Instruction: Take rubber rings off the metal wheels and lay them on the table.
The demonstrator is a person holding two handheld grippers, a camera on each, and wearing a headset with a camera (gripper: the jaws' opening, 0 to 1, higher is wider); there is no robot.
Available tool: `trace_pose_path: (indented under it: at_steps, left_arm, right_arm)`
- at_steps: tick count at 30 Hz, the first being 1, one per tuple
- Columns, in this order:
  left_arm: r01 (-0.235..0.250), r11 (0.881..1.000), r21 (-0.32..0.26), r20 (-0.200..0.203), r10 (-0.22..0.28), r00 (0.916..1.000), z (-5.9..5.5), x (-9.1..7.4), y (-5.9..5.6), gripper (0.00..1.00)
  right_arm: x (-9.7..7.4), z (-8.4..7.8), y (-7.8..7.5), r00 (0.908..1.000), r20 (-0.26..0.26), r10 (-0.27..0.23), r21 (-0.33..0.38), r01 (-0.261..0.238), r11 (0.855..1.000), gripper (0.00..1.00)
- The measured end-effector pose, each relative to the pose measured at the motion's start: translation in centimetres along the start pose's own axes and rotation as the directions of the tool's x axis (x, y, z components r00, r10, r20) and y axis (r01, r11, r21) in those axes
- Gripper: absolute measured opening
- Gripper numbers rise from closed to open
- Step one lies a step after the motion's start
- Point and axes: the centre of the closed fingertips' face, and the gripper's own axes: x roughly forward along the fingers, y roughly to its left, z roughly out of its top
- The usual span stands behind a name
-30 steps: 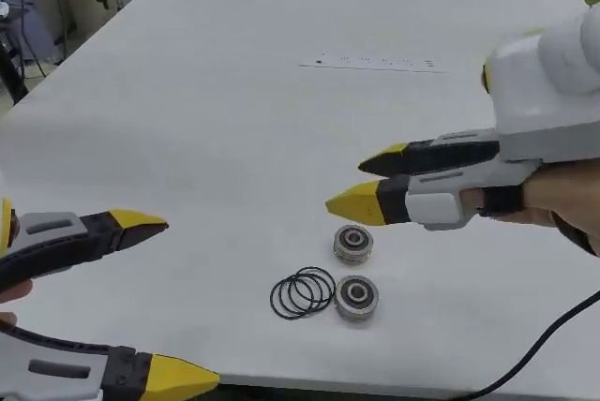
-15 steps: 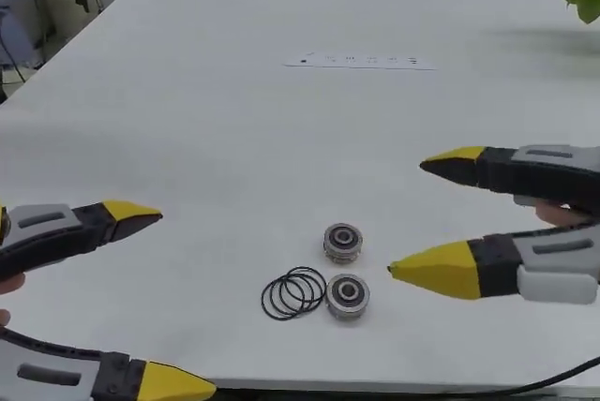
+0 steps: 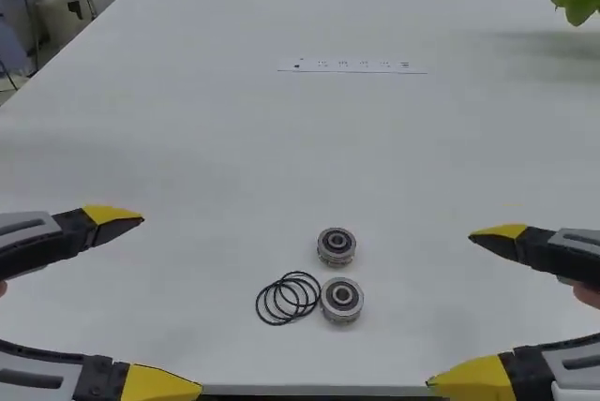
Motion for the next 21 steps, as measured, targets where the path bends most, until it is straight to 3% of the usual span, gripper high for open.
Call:
trace_pose_path:
  at_steps: [5, 11, 21]
  left_arm:
    - [-0.021, 1.000, -0.020, -0.015, 0.020, 0.9997, -0.8, -0.2, 0.5, 0.92]
    - [-0.029, 0.997, -0.070, -0.001, 0.029, 0.9996, -1.0, -0.1, 0.6, 0.93]
    - [-0.014, 0.997, -0.070, -0.010, 0.014, 0.9999, -1.1, 0.2, 0.2, 0.92]
  right_arm:
    - [-0.2, 0.0, -0.3, 0.9999, 0.004, -0.017, 0.024, 0.017, 1.000, 0.99]
    - [-0.1, -0.6, -0.3, 0.9995, -0.019, -0.027, 0.035, 0.027, 0.999, 0.99]
    - [0.0, -1.4, -0.4, 0.9980, -0.058, -0.024, 0.030, 0.026, 0.999, 0.98]
